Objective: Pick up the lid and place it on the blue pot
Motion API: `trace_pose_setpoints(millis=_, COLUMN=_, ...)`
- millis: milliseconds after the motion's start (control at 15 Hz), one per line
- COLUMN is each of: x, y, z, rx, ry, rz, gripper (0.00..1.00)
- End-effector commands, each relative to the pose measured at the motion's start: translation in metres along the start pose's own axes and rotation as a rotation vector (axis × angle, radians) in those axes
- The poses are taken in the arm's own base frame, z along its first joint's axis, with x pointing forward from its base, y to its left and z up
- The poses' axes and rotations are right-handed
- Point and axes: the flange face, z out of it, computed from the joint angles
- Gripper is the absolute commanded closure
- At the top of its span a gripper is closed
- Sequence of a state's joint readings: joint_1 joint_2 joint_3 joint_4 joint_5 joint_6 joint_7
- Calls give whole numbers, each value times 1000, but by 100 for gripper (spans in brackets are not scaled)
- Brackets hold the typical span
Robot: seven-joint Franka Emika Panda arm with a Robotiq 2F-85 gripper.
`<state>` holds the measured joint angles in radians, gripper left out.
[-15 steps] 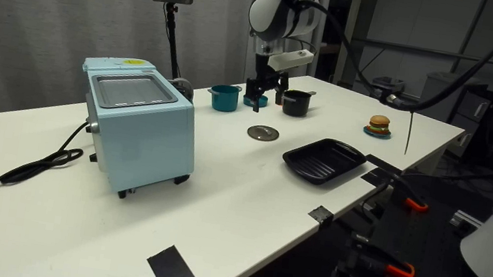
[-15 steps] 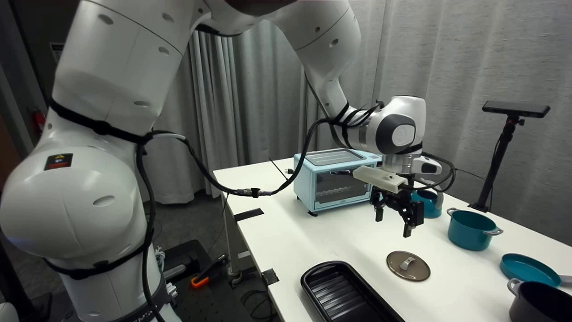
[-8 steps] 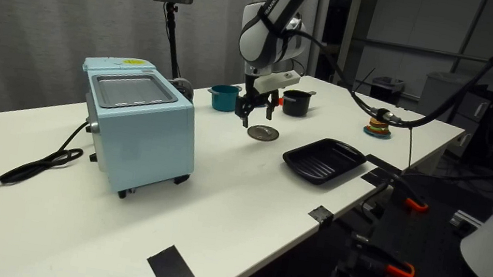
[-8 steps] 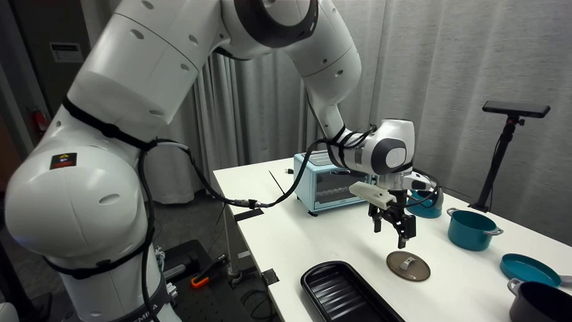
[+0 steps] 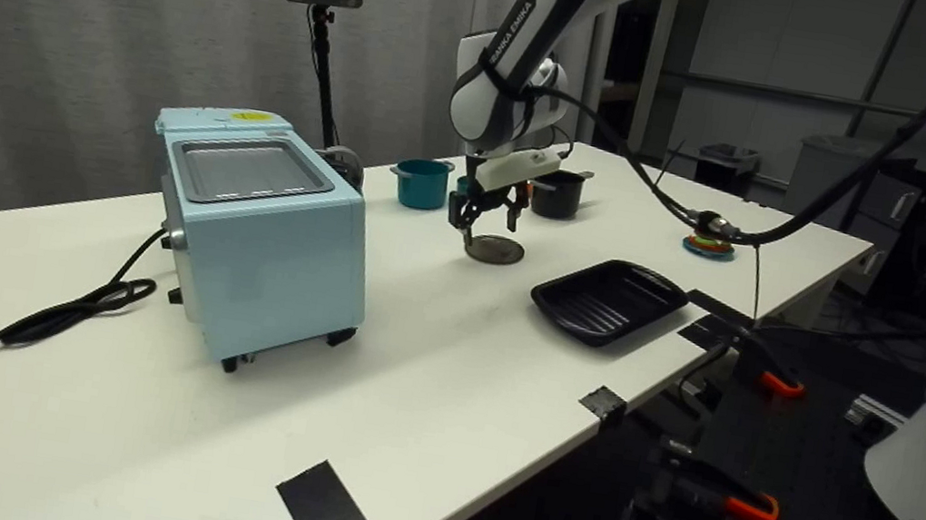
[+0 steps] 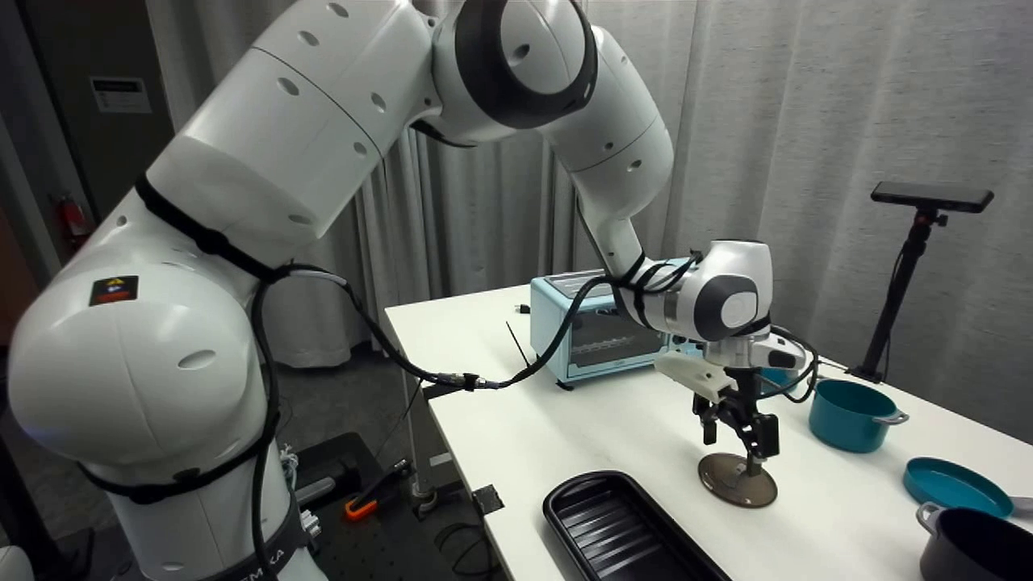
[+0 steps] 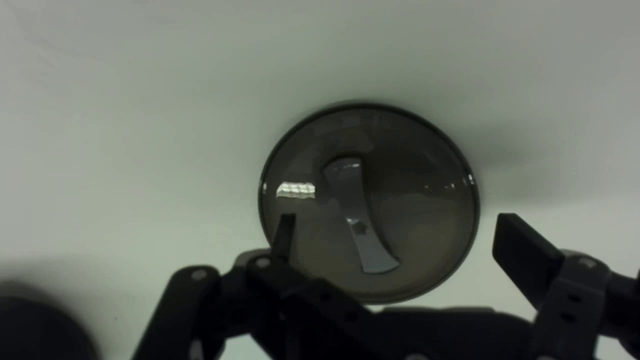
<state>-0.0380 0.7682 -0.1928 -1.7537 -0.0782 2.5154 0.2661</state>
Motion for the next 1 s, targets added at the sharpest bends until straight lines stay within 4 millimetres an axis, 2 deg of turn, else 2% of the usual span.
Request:
trace_pose_setpoints(millis=0, x=14, y=3, z=20, rx=-14, ry=-9, rz=26, gripper=0)
trace_pose_setpoints(millis=133, x=16, y=3, z=29, rx=-18, ry=-20, rz=29, gripper=0)
trace_pose_setpoints(millis=200, x=17, y=2, z=31, rx=-19, ry=-24, rz=31, gripper=22)
trace_pose_setpoints(millis=467, x=25, y=2, z=31, rx=-18, ry=-32, rz=33, gripper=49)
trace_pose_setpoints(millis=533, x=29, y=10, z=30, rx=-20, ry=-38, rz=37, gripper=58)
trace_pose_setpoints(millis=867, x=40, y=22, z=26, rx=-22, ry=-60, rz=71, gripper=95)
trace_pose_setpoints(millis=933, x=43, y=25, z=25, rx=-22, ry=-63, rz=79, gripper=99)
